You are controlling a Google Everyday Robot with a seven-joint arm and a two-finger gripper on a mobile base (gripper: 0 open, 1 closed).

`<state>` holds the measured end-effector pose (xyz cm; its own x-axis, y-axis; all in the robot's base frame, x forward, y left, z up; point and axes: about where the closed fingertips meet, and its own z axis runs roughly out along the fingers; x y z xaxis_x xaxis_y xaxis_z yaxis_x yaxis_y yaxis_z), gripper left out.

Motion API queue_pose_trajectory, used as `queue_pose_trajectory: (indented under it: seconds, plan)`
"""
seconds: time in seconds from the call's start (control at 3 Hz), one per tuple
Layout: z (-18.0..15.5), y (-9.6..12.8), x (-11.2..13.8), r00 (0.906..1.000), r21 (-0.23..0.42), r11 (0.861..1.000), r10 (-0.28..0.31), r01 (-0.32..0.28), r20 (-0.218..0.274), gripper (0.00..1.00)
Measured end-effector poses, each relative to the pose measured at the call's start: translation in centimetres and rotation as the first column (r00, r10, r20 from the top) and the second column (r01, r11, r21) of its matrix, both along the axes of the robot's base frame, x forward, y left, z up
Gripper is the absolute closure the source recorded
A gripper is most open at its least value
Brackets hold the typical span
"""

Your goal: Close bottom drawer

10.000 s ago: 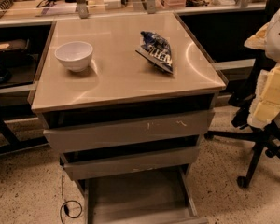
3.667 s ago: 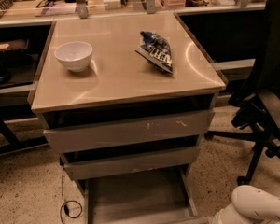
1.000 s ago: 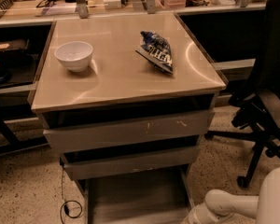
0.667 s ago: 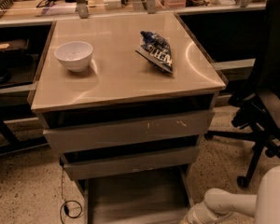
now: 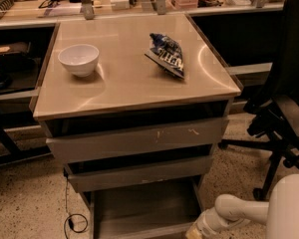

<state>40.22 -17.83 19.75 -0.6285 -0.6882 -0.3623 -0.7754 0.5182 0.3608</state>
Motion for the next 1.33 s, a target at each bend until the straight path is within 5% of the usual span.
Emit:
queue_pose_trajectory:
  seconds: [1.33]
  plan:
    - [-0.2, 1.0, 4.9, 0.9943, 0.020, 0.999, 0.041, -0.044, 0.098, 1.00]
